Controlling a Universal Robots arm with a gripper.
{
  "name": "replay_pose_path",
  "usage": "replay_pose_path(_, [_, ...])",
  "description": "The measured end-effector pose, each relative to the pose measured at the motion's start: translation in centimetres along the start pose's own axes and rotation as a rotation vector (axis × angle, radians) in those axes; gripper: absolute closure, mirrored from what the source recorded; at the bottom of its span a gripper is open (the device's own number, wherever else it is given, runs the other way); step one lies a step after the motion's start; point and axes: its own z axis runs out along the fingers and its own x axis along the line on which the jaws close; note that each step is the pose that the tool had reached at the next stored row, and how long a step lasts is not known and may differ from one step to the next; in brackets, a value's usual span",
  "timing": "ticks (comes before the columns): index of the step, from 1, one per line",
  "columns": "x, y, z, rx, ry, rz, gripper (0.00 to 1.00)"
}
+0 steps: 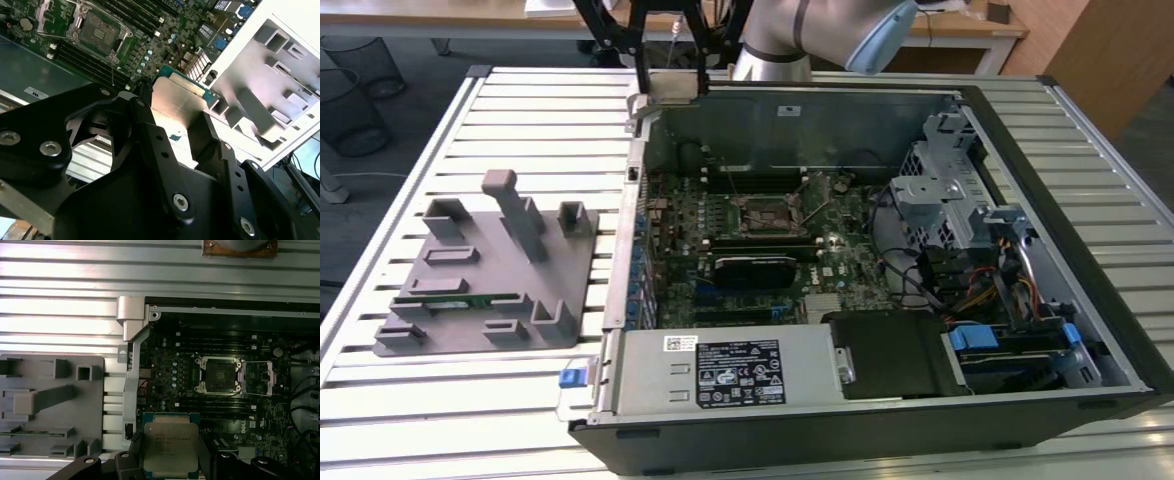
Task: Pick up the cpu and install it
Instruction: 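Pick up the cpu and move it towards the insertion slot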
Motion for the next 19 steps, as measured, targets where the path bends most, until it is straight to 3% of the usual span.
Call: replay_pose_path(19, [-0.94, -0.01, 0.06, 0.0, 0.0, 0.0, 0.47])
